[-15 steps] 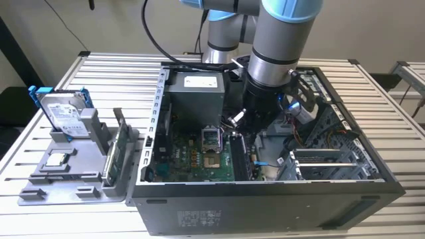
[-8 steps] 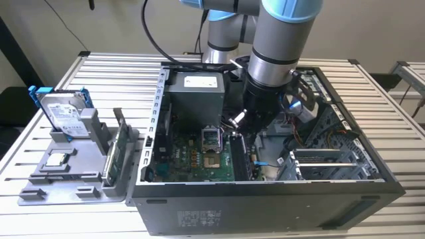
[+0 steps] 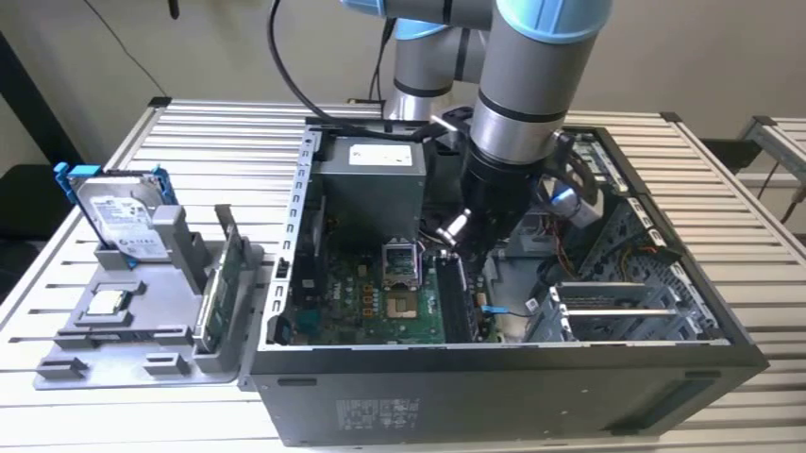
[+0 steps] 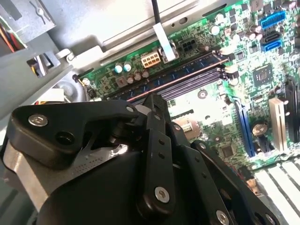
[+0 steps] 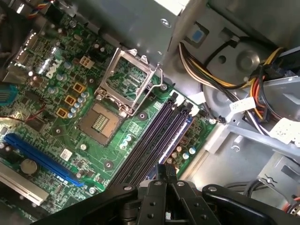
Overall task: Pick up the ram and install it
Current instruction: 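Press down the ram until it locks into place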
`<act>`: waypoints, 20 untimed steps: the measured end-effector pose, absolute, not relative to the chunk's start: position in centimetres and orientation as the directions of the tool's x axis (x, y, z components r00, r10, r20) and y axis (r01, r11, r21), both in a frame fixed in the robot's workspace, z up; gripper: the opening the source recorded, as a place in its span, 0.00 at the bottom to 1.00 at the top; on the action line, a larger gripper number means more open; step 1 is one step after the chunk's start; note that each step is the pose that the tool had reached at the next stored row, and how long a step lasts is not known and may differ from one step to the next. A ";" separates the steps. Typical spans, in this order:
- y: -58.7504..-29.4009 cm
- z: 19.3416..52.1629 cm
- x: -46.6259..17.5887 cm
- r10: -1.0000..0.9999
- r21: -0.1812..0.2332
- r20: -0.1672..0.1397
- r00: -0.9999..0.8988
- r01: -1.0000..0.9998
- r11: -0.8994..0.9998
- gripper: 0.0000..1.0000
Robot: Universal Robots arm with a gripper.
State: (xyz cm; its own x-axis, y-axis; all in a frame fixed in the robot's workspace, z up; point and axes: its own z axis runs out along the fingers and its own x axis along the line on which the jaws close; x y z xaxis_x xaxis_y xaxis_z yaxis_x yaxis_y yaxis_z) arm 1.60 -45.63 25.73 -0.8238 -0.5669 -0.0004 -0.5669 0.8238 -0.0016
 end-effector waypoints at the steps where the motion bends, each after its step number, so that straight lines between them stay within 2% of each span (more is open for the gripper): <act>1: -45.6 25.7 1.6 -0.576 -0.002 0.000 -0.818 -0.576 0.818 0.11; 20: -45.6 25.7 1.6 -0.678 -0.002 -0.001 -0.735 -0.678 0.735 0.11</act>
